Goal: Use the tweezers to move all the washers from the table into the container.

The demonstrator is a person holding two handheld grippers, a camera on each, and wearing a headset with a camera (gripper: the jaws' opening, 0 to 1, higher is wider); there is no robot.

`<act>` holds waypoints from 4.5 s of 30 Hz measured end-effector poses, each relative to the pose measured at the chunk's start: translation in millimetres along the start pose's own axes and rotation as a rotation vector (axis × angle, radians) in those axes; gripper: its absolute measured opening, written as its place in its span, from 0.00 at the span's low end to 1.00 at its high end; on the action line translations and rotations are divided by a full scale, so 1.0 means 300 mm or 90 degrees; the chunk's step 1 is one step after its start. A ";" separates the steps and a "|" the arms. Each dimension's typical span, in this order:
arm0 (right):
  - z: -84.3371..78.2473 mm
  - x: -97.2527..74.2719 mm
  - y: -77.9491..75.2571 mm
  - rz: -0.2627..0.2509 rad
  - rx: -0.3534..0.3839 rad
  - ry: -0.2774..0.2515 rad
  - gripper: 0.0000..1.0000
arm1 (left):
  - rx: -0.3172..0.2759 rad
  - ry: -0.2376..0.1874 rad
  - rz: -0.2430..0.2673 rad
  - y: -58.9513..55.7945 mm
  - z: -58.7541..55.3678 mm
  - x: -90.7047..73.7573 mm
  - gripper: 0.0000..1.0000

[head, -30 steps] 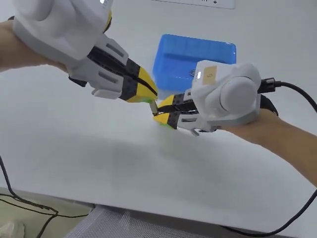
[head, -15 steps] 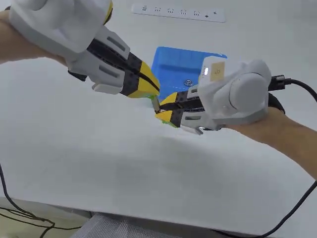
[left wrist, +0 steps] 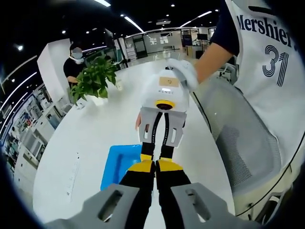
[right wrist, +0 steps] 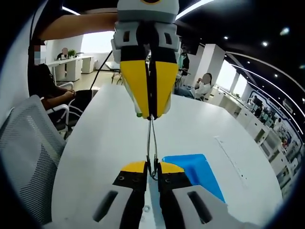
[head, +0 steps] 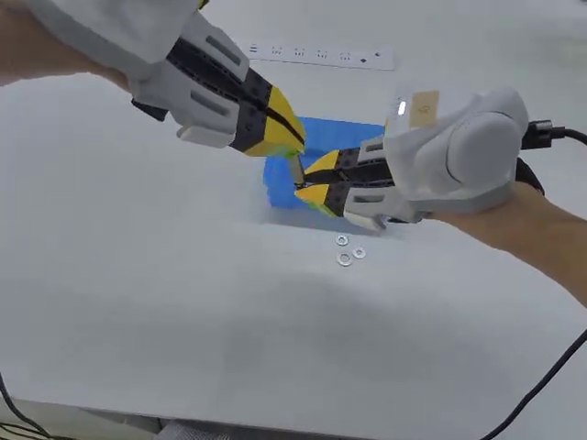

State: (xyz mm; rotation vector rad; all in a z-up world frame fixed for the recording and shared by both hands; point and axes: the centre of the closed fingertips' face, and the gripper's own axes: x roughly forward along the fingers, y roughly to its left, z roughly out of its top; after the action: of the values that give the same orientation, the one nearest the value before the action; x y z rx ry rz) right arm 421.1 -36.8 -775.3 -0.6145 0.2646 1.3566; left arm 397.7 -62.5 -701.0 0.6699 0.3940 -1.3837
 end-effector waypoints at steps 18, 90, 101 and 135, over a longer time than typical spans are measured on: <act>-0.041 -0.030 -0.149 -0.048 0.005 0.002 0.10 | 0.044 0.004 -0.002 0.154 0.013 0.051 0.05; -0.270 0.125 -0.244 -0.033 0.074 0.054 0.10 | -0.048 0.027 0.005 0.277 -0.187 0.228 0.05; -0.207 0.081 -0.236 -0.045 0.058 0.035 0.10 | -0.023 0.015 0.008 0.254 -0.131 0.186 0.05; -0.079 -0.129 0.017 -0.059 -0.003 0.011 0.11 | 0.034 -0.033 -0.011 -0.030 0.074 0.105 0.05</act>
State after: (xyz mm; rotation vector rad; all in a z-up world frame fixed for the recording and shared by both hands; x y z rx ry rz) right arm 412.0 -81.5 -775.9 -0.6354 0.2446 1.2628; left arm 391.4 -101.3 -705.6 0.6749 0.3227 -1.4287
